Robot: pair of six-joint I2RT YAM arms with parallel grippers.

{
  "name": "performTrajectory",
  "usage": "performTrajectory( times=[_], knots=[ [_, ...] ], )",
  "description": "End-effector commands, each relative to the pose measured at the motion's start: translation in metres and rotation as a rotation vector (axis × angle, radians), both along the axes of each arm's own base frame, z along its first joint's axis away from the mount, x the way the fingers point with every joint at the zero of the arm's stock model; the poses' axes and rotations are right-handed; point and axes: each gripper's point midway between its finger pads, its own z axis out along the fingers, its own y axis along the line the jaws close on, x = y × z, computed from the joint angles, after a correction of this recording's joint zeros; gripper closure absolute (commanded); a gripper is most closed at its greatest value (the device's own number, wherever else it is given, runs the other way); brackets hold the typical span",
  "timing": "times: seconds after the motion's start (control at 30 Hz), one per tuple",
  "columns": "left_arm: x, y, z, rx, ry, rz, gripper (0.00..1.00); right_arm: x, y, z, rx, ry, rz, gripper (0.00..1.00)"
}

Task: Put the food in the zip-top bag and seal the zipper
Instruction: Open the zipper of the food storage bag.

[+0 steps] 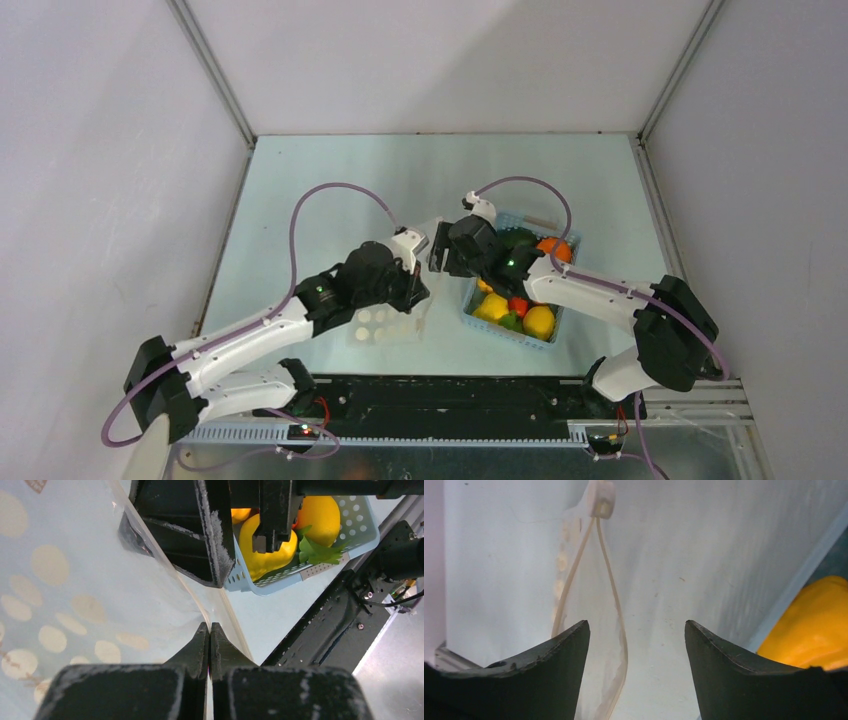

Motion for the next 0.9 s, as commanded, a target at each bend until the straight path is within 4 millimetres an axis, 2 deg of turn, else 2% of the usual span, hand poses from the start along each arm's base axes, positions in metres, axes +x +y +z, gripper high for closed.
performTrajectory(
  times=[0.0, 0.13, 0.2, 0.23, 0.27, 0.3, 0.33, 0.4, 0.47, 0.6, 0.87],
  knots=[
    [0.012, -0.002, 0.034, -0.056, -0.081, 0.055, 1.00, 0.010, 0.022, 0.027, 0.123, -0.031, 0.008, 0.27],
    [0.015, 0.002, 0.048, -0.102, -0.106, 0.102, 1.00, 0.006, 0.026, 0.019, 0.146, 0.003, 0.029, 0.34],
    [0.025, 0.011, 0.054, -0.105, -0.121, 0.186, 1.00, 0.003, 0.028, 0.019, 0.150, 0.008, 0.045, 0.46],
    [0.033, 0.022, 0.055, -0.088, -0.128, 0.273, 1.00, 0.002, 0.029, 0.020, 0.152, 0.008, 0.053, 0.56],
    [0.038, 0.028, 0.056, -0.081, -0.131, 0.321, 1.00, 0.000, 0.029, 0.021, 0.151, 0.003, 0.063, 0.62],
    [0.048, 0.042, 0.058, -0.058, -0.140, 0.431, 1.00, -0.001, 0.029, 0.021, 0.151, -0.002, 0.070, 0.73],
    [0.051, 0.050, 0.056, -0.031, -0.139, 0.480, 1.00, -0.003, 0.029, 0.022, 0.145, -0.011, 0.081, 0.79],
    [0.061, 0.070, 0.059, 0.012, -0.157, 0.609, 1.00, -0.006, 0.027, 0.022, 0.125, -0.025, 0.094, 0.97],
    [0.070, 0.094, 0.066, 0.060, -0.197, 0.744, 1.00, -0.008, 0.023, 0.022, 0.100, -0.035, 0.103, 1.00],
    [0.075, 0.125, 0.079, 0.116, -0.257, 0.896, 1.00, -0.010, 0.013, 0.023, 0.053, -0.070, 0.115, 1.00],
    [0.073, 0.159, 0.093, 0.194, -0.328, 1.018, 1.00, -0.006, -0.001, 0.022, -0.012, -0.111, 0.105, 1.00]
  ],
)
